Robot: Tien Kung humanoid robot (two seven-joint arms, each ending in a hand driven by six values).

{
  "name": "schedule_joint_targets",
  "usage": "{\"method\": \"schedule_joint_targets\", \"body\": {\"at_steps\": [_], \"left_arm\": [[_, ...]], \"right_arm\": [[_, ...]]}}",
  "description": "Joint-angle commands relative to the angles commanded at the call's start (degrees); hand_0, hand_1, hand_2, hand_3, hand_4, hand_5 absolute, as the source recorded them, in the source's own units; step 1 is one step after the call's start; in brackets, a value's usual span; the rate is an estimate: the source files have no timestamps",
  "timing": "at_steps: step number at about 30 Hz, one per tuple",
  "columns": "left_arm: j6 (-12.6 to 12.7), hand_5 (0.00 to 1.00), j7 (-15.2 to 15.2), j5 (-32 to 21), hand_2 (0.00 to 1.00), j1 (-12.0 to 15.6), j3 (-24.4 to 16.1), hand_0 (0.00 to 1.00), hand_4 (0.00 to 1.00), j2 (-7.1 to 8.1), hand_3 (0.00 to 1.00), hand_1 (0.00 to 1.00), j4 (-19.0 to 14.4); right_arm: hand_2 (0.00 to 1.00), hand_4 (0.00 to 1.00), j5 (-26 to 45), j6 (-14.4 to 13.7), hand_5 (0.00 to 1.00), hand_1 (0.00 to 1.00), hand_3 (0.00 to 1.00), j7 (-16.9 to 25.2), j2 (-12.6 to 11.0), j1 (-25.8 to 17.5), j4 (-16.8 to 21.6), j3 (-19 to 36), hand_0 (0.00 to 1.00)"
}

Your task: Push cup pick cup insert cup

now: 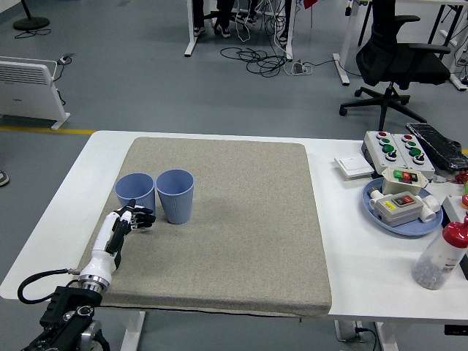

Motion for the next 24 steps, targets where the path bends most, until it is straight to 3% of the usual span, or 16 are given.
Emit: {"method": "schedule_joint_targets", "body": {"at_steps": [8, 24], "left_arm": [[-0.12, 0.998, -0.57, 0.05, 0.494, -1.59, -0.44, 0.530, 0.532, -0.24, 0.452, 0.547, 4.21], [-0.10, 0.998, -1.85, -0.70, 0.496, -5.87, -0.94, 0.534, 0.526, -0.24, 0.452, 0.552, 9.30]], "right_arm": [[0.654, 0.092, 0.15, -0.01, 0.538, 0.655, 0.580, -0.05, 0.02, -0.20, 0.00, -0.33, 0.721], [0.654, 0.092, 0.12, -0.02, 0.538, 0.655, 0.580, -0.12, 0.12, -0.79, 0.00, -0.72, 0.720]]}}
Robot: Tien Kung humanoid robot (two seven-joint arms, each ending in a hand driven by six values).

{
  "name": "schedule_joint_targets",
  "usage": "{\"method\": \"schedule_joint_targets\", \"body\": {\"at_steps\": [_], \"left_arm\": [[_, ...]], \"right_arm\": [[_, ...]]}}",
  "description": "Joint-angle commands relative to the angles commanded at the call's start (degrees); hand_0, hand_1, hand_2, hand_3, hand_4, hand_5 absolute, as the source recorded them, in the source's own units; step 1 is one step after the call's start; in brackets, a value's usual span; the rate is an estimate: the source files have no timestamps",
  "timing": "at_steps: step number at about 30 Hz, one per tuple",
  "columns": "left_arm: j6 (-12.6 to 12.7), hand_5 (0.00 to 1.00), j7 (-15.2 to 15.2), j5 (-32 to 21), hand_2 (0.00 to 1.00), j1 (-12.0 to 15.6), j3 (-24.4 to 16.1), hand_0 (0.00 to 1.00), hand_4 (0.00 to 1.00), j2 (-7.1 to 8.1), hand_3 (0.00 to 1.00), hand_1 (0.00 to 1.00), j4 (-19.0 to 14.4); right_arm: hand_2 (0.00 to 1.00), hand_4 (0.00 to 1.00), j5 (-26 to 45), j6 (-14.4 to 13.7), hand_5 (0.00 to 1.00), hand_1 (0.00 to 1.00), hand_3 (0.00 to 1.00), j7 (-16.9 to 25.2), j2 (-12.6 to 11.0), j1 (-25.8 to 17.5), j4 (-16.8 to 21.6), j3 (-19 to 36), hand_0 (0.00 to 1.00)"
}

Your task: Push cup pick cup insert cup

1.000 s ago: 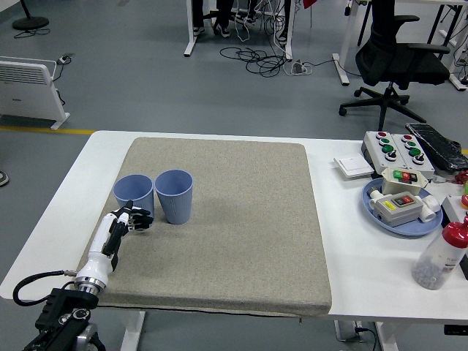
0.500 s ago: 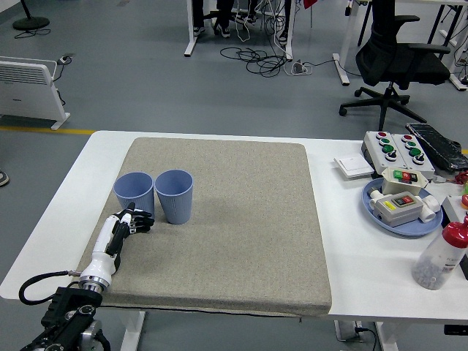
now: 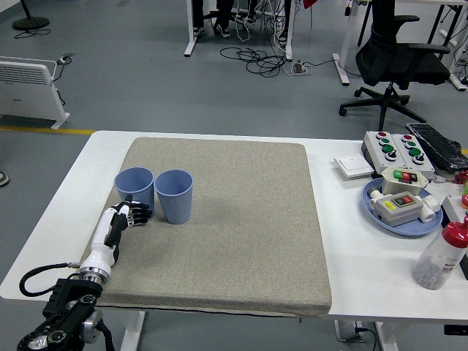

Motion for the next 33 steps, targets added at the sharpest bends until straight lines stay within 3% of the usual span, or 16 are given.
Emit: {"method": "schedule_joint_targets", "body": {"at_steps": [22, 33], "left_arm": [[-0.53, 0.998, -0.58, 2.99, 0.496, -6.92, -2.05, 0.539, 0.518, 0.00, 0.449, 0.554, 8.61], [-0.67, 0.998, -0.65, 5.21, 0.497, -8.18, -4.12, 0.540, 0.517, 0.00, 0.448, 0.554, 10.46]], "right_arm": [[0.655, 0.092, 0.03, 0.08, 0.538, 0.655, 0.580, -0.08, 0.24, 0.13, 0.00, -0.61, 0.721], [0.655, 0.092, -0.25, 0.15, 0.538, 0.655, 0.579, -0.14, 0.29, 0.20, 0.00, -0.69, 0.721]]}}
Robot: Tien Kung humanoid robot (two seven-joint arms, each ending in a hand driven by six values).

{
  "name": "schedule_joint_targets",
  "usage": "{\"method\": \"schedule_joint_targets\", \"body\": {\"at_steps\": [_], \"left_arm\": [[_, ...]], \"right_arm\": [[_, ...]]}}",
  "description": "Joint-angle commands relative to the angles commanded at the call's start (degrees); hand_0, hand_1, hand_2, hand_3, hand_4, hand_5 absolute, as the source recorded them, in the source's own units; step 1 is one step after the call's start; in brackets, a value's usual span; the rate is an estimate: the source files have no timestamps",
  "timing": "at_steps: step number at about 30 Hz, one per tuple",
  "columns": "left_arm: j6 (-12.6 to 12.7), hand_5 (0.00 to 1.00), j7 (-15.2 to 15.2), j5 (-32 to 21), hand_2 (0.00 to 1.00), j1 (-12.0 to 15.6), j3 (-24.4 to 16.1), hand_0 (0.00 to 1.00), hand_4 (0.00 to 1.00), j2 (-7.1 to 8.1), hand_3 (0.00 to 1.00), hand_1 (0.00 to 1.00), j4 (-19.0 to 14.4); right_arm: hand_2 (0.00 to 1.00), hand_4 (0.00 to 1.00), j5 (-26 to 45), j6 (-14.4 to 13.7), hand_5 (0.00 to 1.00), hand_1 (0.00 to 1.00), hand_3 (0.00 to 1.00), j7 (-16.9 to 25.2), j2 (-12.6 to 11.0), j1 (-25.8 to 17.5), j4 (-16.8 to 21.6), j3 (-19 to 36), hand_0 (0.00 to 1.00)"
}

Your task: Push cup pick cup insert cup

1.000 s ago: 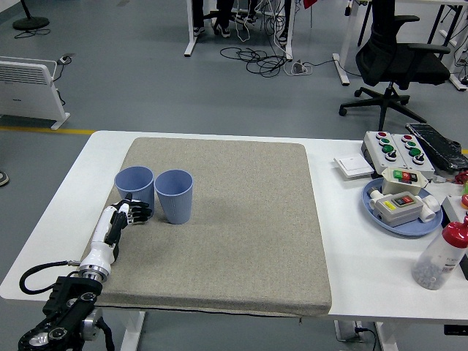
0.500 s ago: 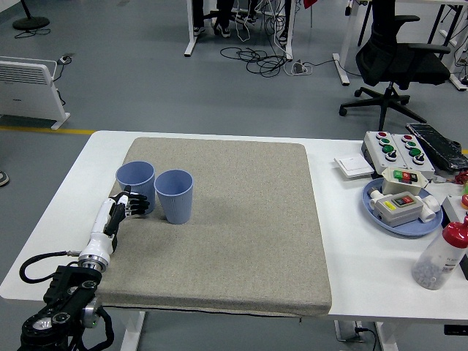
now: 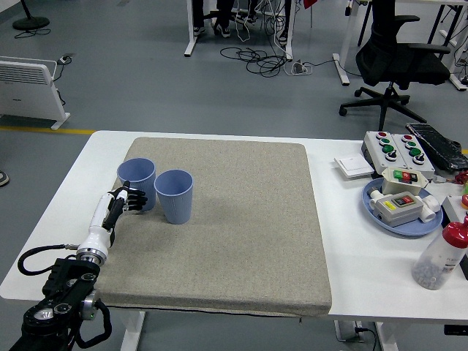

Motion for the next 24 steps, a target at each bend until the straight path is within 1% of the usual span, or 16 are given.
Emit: {"method": "schedule_joint_targets", "body": {"at_steps": [3, 6, 7, 8, 10, 11, 12, 13, 15, 17, 18, 19, 20, 21, 23, 24], "left_arm": [[0.05, 0.998, 0.01, -0.39, 0.496, 0.13, 0.37, 0.540, 0.517, 0.00, 0.448, 0.554, -0.36], [0.61, 0.998, 0.17, -1.37, 0.496, 1.12, 1.53, 0.540, 0.517, 0.00, 0.448, 0.554, -2.04], [1.50, 0.998, 0.49, -1.34, 0.483, 1.80, 1.93, 0.492, 0.546, 0.00, 0.447, 0.534, -3.27], [2.11, 0.998, 0.70, -1.08, 0.483, 2.24, 2.13, 0.492, 0.546, 0.00, 0.447, 0.534, -4.08], [4.45, 0.998, 1.36, 0.34, 0.483, 3.84, 2.74, 0.492, 0.546, 0.04, 0.447, 0.534, -7.29], [6.02, 0.998, 1.80, 0.34, 0.483, 5.05, 3.49, 0.492, 0.546, 0.11, 0.447, 0.534, -9.69], [7.08, 0.998, 2.08, 0.35, 0.483, 5.86, 3.87, 0.492, 0.546, 0.61, 0.447, 0.534, -11.70], [8.06, 0.998, 2.27, 0.36, 0.451, 6.50, 4.10, 0.434, 0.645, 1.12, 0.439, 0.488, -13.74], [9.51, 0.998, 2.59, -0.04, 0.451, 7.42, 4.30, 0.434, 0.645, 2.30, 0.439, 0.488, -16.98], [11.13, 0.998, 2.95, -0.29, 0.451, 8.41, 4.27, 0.434, 0.645, 4.18, 0.439, 0.488, -21.16], [11.48, 0.998, 3.04, -0.28, 0.451, 8.63, 4.25, 0.434, 0.645, 4.68, 0.439, 0.488, -22.91], [11.98, 0.998, 3.22, 0.19, 0.454, 8.94, 4.17, 0.392, 0.827, 5.41, 0.463, 0.466, -24.45], [12.42, 0.998, 3.54, 0.94, 0.454, 9.25, 4.03, 0.392, 0.827, 6.41, 0.463, 0.466, -26.65], [12.56, 0.998, 3.82, 1.48, 0.454, 9.41, 3.91, 0.392, 0.827, 7.19, 0.463, 0.466, -28.52], [11.81, 0.998, 5.40, 3.77, 0.454, 9.48, 3.57, 0.392, 0.827, 8.97, 0.463, 0.466, -32.60], [11.04, 0.998, 6.26, 4.70, 0.454, 9.33, 3.47, 0.392, 0.827, 9.68, 0.463, 0.466, -33.89]], "right_arm": [[0.655, 0.092, 0.01, 0.01, 0.537, 0.655, 0.580, 0.02, 0.00, -0.01, 0.00, -0.02, 0.721], [0.655, 0.092, 0.16, 0.01, 0.537, 0.655, 0.580, 0.03, -0.04, 0.07, 0.00, -0.02, 0.721], [0.655, 0.091, 0.18, 0.02, 0.538, 0.655, 0.580, 0.04, -0.07, 0.11, 0.00, -0.02, 0.721], [0.655, 0.091, 0.18, 0.03, 0.538, 0.655, 0.580, 0.04, -0.09, 0.14, 0.00, -0.02, 0.721], [0.655, 0.091, 0.23, 0.03, 0.538, 0.655, 0.580, 0.05, -0.14, 0.20, 0.00, 0.04, 0.721], [0.655, 0.091, 0.39, 0.00, 0.538, 0.655, 0.580, 0.08, -0.18, 0.25, 0.00, 0.06, 0.721], [0.655, 0.091, 0.43, -0.01, 0.538, 0.655, 0.580, 0.08, -0.22, 0.27, 0.00, 0.17, 0.721], [0.655, 0.091, 0.45, -0.02, 0.538, 0.655, 0.580, 0.08, -0.25, 0.29, 0.00, 0.26, 0.721], [0.655, 0.091, 0.33, -0.02, 0.538, 0.655, 0.580, 0.10, -0.31, 0.33, 0.00, 0.40, 0.721], [0.655, 0.091, 0.21, -0.03, 0.538, 0.655, 0.580, 0.12, -0.38, 0.35, 0.00, 0.59, 0.721], [0.655, 0.091, 0.20, -0.03, 0.538, 0.655, 0.580, 0.13, -0.39, 0.35, 0.00, 0.63, 0.721], [0.655, 0.092, 0.26, -0.05, 0.539, 0.654, 0.580, 0.13, -0.41, 0.34, 0.00, 0.67, 0.721], [0.655, 0.092, 0.37, -0.07, 0.539, 0.654, 0.580, 0.13, -0.44, 0.31, 0.00, 0.71, 0.721], [0.655, 0.092, 0.45, -0.08, 0.539, 0.654, 0.580, 0.14, -0.46, 0.29, 0.00, 0.72, 0.721], [0.655, 0.092, 0.61, -0.13, 0.539, 0.654, 0.580, 0.13, -0.49, 0.22, 0.00, 0.77, 0.721], [0.655, 0.092, 0.73, -0.15, 0.539, 0.654, 0.580, 0.14, -0.51, 0.17, 0.00, 0.75, 0.721]]}}
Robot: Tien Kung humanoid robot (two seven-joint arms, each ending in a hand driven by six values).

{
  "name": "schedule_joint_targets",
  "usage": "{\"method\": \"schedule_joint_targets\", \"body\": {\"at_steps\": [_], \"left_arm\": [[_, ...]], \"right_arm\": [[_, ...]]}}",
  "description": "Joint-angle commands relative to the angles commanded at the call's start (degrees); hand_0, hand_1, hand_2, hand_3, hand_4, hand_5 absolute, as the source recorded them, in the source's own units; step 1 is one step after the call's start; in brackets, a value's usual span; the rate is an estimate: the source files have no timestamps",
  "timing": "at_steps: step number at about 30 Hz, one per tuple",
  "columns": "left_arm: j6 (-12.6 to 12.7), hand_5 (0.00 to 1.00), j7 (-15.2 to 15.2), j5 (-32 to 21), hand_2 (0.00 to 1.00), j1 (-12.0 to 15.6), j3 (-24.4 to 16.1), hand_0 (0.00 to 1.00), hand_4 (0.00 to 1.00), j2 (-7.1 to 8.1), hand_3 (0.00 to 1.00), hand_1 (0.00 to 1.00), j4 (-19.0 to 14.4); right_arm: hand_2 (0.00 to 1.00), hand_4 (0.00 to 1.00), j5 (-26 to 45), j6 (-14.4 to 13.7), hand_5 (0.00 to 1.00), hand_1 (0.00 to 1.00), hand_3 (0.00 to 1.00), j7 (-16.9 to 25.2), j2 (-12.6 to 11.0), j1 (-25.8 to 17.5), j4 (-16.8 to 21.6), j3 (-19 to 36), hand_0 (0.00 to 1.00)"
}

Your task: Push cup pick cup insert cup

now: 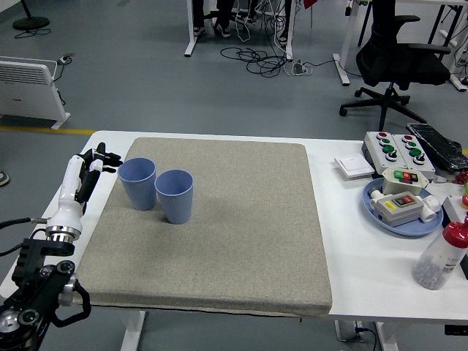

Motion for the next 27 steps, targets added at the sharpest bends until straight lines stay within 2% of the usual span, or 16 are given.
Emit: {"method": "schedule_joint_targets", "body": {"at_steps": [1, 2, 3, 5, 6, 7, 8, 10, 12, 13, 17, 18, 19, 24, 25, 27], "left_arm": [[-1.65, 0.811, 1.98, 2.30, 0.815, -0.37, -0.09, 0.737, 0.947, 0.97, 0.768, 0.786, -2.01], [-3.80, 0.811, 4.12, 4.54, 0.815, -1.02, -0.07, 0.737, 0.947, 2.26, 0.768, 0.786, -4.01], [-6.24, 0.811, 6.45, 7.14, 0.815, -1.27, -0.06, 0.737, 0.947, 2.79, 0.768, 0.786, -5.49], [-10.84, 0.811, 11.01, 11.98, 0.815, -3.59, 1.45, 0.737, 0.947, 5.13, 0.768, 0.786, -8.91], [-12.96, 0.811, 12.85, 14.22, 0.815, -3.92, 1.64, 0.737, 0.947, 5.45, 0.768, 0.786, -9.54], [-15.20, 0.617, 15.00, 16.45, 0.998, -5.80, 3.42, 0.921, 0.972, 6.82, 0.998, 0.947, -10.93], [-17.81, 0.617, 17.37, 19.06, 0.998, -7.30, 4.80, 0.921, 0.972, 7.50, 0.998, 0.947, -11.60], [-22.64, 0.617, 20.67, 23.90, 0.998, -10.38, 8.04, 0.921, 0.972, 8.65, 0.998, 0.947, -11.48], [-27.17, 0.617, 21.92, 28.74, 0.998, -12.36, 10.35, 0.921, 0.972, 9.07, 0.998, 0.947, -11.17], [-29.52, 0.514, 23.26, 31.34, 0.998, -14.44, 12.48, 0.939, 0.978, 9.47, 0.998, 0.968, -9.84], [-36.58, 0.514, 25.46, 37.73, 0.998, -20.45, 19.39, 0.939, 0.978, 9.68, 0.998, 0.968, -5.70], [-37.38, 0.514, 25.64, 37.91, 0.998, -21.42, 20.77, 0.939, 0.978, 9.65, 0.998, 0.968, -4.89], [-37.97, 0.427, 25.76, 38.08, 0.998, -22.35, 21.95, 0.943, 0.963, 9.52, 0.998, 0.972, -3.94], [-39.88, 0.427, 26.23, 38.45, 0.998, -25.71, 26.27, 0.943, 0.963, 8.55, 0.998, 0.972, 0.38], [-39.82, 0.357, 25.91, 38.88, 0.998, -26.46, 26.88, 0.943, 0.931, 8.14, 0.998, 0.971, 1.54], [-39.63, 0.357, 25.56, 39.46, 0.998, -27.23, 27.14, 0.943, 0.931, 7.60, 0.998, 0.971, 2.78]], "right_arm": [[0.655, 0.093, 0.20, -0.03, 0.539, 0.655, 0.580, 0.01, -0.03, -0.09, 0.00, -0.04, 0.721], [0.655, 0.093, 0.40, -0.06, 0.539, 0.655, 0.580, 0.01, -0.06, -0.18, 0.00, -0.09, 0.721], [0.655, 0.093, 0.47, -0.07, 0.539, 0.655, 0.580, 0.01, -0.07, -0.21, 0.00, -0.11, 0.721], [0.655, 0.093, 0.49, -0.08, 0.539, 0.655, 0.580, -0.05, -0.09, -0.37, 0.00, -0.09, 0.721], [0.655, 0.093, 0.49, -0.08, 0.539, 0.655, 0.580, -0.06, -0.09, -0.38, 0.00, -0.09, 0.721], [0.656, 0.093, 0.64, -0.10, 0.540, 0.654, 0.580, -0.12, -0.09, -0.55, 0.00, -0.16, 0.721], [0.656, 0.093, 0.70, -0.11, 0.540, 0.654, 0.580, -0.15, -0.09, -0.62, 0.00, -0.18, 0.721], [0.656, 0.093, 0.81, -0.14, 0.540, 0.654, 0.580, -0.19, -0.08, -0.80, 0.00, -0.31, 0.721], [0.656, 0.093, 0.86, -0.15, 0.540, 0.654, 0.580, -0.20, -0.08, -0.88, 0.00, -0.37, 0.721], [0.656, 0.093, 0.93, -0.17, 0.541, 0.655, 0.580, -0.23, -0.06, -1.05, 0.00, -0.50, 0.721], [0.656, 0.093, 1.66, -0.26, 0.541, 0.655, 0.580, -0.26, -0.04, -1.36, 0.00, -1.11, 0.721], [0.656, 0.093, 1.77, -0.27, 0.541, 0.655, 0.580, -0.27, -0.04, -1.40, 0.00, -1.19, 0.721], [0.656, 0.093, 1.98, -0.29, 0.540, 0.655, 0.580, -0.26, -0.05, -1.44, 0.00, -1.35, 0.721], [0.656, 0.093, 2.60, -0.33, 0.540, 0.655, 0.580, -0.24, -0.04, -1.44, 0.00, -1.91, 0.721], [0.656, 0.093, 2.81, -0.33, 0.540, 0.655, 0.580, -0.22, -0.06, -1.38, 0.00, -2.15, 0.721], [0.656, 0.093, 2.93, -0.34, 0.540, 0.655, 0.580, -0.23, -0.05, -1.32, 0.00, -2.28, 0.721]]}}
